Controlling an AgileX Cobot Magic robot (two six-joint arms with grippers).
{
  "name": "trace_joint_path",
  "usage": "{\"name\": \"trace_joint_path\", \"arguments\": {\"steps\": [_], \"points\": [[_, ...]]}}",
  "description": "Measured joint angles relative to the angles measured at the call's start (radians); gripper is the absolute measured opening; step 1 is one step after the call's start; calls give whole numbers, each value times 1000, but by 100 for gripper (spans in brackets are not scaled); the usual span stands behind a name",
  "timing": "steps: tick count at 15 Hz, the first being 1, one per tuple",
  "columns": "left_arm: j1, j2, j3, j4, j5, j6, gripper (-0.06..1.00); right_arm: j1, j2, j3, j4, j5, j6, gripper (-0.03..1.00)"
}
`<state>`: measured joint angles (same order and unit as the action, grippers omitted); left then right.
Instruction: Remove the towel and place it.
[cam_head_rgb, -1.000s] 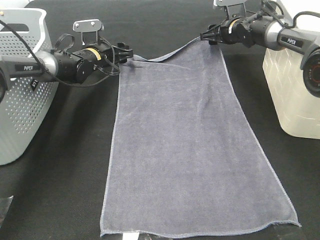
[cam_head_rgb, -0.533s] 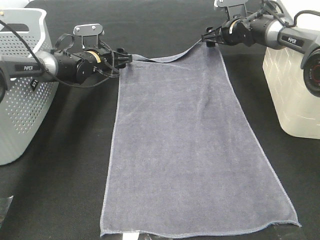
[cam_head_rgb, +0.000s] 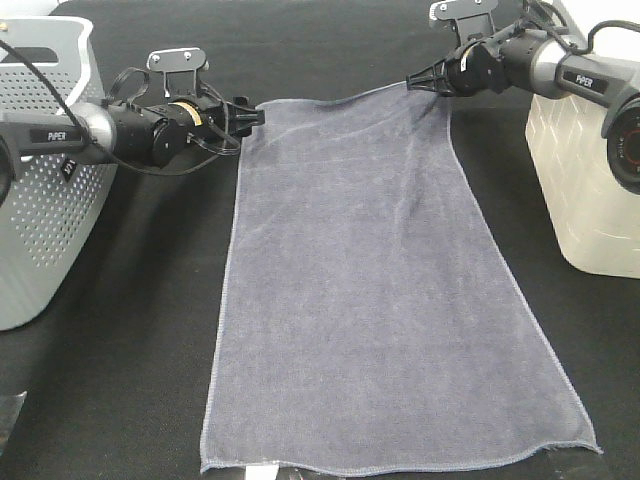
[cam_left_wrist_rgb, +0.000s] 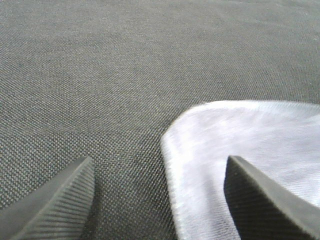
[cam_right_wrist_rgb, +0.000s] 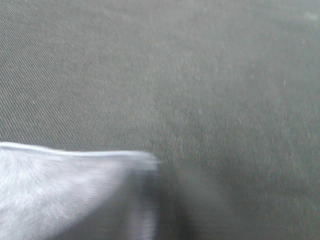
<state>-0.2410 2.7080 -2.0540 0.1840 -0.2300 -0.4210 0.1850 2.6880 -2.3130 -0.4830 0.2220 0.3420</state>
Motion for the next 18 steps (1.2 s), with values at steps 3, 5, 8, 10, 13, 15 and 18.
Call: {"name": "trace_joint_path", "arguments": {"steps": [3, 5, 8, 10, 13, 15, 18], "points": [[-1, 0, 0, 0, 0, 0, 69, 0, 0, 0, -11, -12, 0, 90], [-1, 0, 0, 0, 17, 0, 69, 0, -1, 0, -11, -8, 0, 95], [-1, 0, 0, -1, 36, 0, 69, 0, -40, 0, 4, 126, 0, 95], [-1, 0, 0, -1, 36, 0, 69, 0, -92, -3, 44, 235, -53, 95], [-1, -2, 0, -2, 44, -1, 69, 0, -100, -3, 180, 341, -211, 94], [-3, -32, 0, -1, 96, -1, 69, 0, -108, -3, 299, 396, -324, 94], [-27, -150, 0, 23, 160, -1, 69, 0, -187, -3, 401, 511, -402, 94]]}}
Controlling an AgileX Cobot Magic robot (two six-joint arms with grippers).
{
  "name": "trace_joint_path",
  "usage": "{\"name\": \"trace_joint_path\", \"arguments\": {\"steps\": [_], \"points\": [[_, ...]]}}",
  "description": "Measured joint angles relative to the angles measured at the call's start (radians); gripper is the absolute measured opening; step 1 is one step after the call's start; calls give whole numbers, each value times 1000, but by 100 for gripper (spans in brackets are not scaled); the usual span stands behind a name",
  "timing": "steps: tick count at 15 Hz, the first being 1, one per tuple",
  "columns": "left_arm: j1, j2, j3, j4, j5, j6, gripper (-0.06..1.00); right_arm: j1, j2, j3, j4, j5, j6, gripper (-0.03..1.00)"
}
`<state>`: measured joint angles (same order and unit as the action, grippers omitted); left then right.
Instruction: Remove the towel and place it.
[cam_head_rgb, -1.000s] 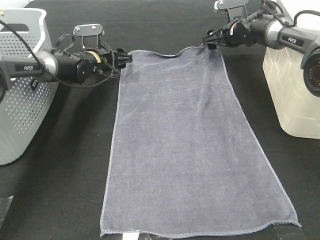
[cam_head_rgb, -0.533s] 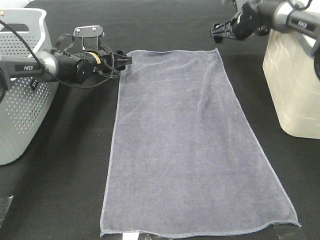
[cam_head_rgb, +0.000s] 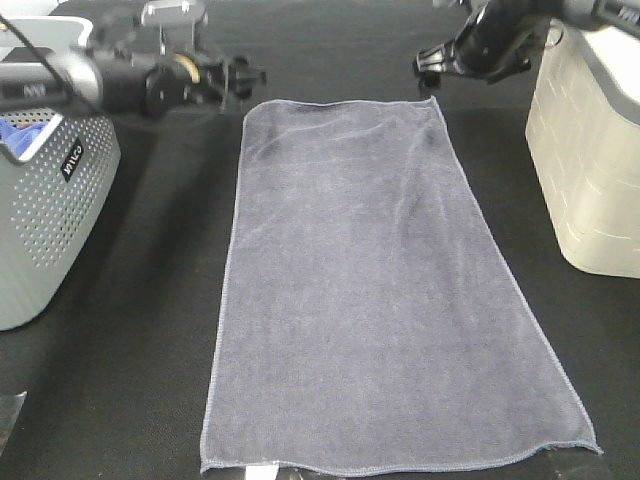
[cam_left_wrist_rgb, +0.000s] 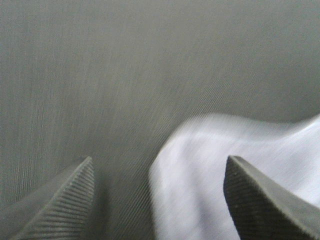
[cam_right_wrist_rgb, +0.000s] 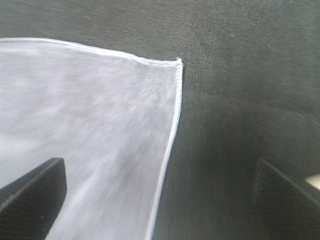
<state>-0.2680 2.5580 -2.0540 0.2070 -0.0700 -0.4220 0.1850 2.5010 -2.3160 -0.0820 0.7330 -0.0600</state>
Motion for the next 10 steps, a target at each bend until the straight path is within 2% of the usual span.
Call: {"name": "trace_joint_path", "arguments": {"steps": [1, 2, 4, 7, 9, 10], "points": [[-13, -41, 0, 22, 34, 0, 69, 0, -34, 0, 7, 41, -7, 94], [-13, -41, 0, 22, 34, 0, 69, 0, -34, 0, 7, 41, -7, 94], [-41, -128, 0, 76, 137, 0, 69, 0, -115, 0, 44, 130, -10, 94], [-76, -274, 0, 130, 424, 41, 69, 0, -215, -5, 121, 314, -10, 94], [-82, -378, 0, 130, 678, 127, 69, 0, -264, -6, 141, 445, -10, 94], [-82, -427, 0, 125, 812, 149, 69, 0, -284, -4, 141, 470, -10, 94]]}}
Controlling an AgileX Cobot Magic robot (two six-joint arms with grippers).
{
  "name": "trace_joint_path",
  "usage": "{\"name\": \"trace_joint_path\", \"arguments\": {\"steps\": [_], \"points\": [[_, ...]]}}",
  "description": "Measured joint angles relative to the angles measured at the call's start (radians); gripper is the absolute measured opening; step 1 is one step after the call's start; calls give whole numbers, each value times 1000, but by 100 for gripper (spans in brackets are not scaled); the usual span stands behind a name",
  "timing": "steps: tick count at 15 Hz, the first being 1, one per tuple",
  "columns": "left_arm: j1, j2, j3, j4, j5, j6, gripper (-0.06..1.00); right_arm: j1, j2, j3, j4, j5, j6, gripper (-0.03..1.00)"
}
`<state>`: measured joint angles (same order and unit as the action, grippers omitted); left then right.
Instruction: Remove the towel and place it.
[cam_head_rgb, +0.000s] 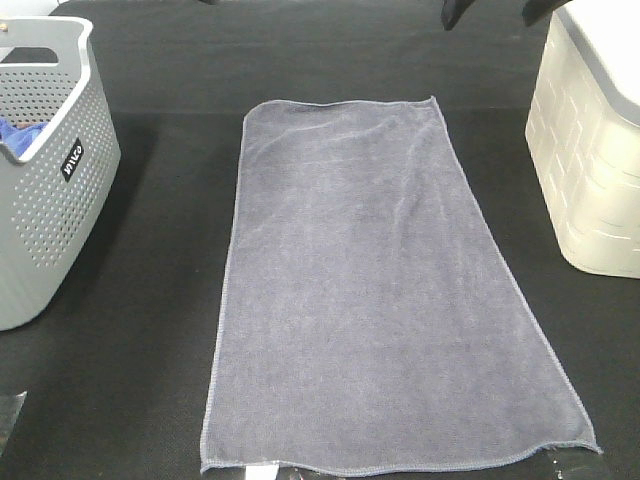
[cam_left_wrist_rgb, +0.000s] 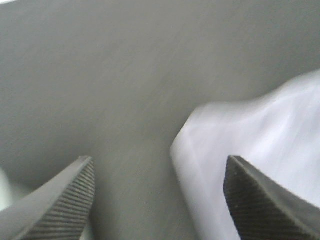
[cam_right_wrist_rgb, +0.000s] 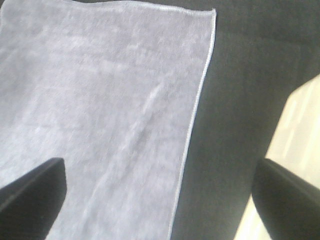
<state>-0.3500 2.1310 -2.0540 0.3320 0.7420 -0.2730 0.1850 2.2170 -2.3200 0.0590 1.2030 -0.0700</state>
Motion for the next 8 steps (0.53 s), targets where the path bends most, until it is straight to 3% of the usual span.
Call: {"name": "trace_joint_path", "arguments": {"steps": [5, 8], "points": [[0, -184, -2, 4, 437, 73, 69, 0, -183, 177, 2, 8, 22, 94], [0, -290, 12, 9, 468, 104, 69, 0, -415, 476, 5, 10, 22, 94]]}}
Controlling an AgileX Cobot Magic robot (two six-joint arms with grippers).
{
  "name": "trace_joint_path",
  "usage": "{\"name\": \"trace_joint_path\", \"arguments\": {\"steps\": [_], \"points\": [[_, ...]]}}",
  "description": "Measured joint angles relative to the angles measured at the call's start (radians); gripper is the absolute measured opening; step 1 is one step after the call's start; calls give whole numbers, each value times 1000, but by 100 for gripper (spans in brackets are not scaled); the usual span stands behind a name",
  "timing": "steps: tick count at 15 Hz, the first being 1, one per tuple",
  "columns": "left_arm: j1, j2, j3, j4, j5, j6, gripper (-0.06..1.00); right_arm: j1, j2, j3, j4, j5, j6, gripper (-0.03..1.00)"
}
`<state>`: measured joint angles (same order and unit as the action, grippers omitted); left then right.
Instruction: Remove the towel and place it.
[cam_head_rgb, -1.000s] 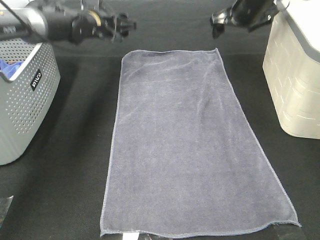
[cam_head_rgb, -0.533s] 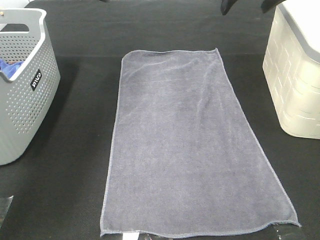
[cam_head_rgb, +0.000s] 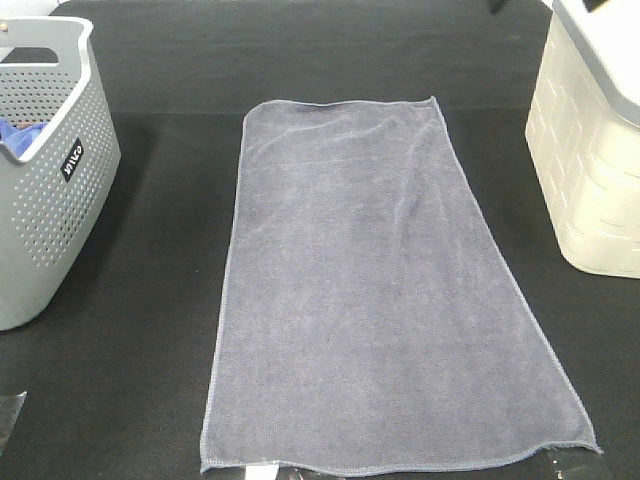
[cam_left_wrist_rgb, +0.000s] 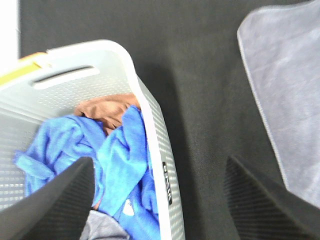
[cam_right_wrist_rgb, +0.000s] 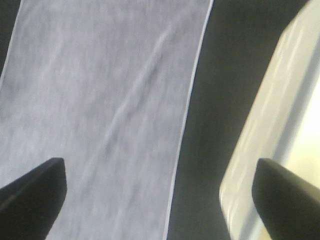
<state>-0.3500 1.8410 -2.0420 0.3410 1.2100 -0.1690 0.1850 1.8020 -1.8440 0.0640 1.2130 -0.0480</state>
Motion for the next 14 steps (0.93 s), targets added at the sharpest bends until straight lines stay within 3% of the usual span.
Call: {"name": "trace_joint_path", "arguments": {"steps": [3, 9, 14], "points": [[0, -162, 156, -36, 0, 16, 69, 0, -223, 283, 7, 3, 0, 94], [0, -659, 777, -144, 7, 8, 69, 0, -724, 822, 9, 3, 0, 94], [0, -1057, 1178, -225, 11, 30, 69, 0, -1115, 1108, 9, 6, 0, 94]]}}
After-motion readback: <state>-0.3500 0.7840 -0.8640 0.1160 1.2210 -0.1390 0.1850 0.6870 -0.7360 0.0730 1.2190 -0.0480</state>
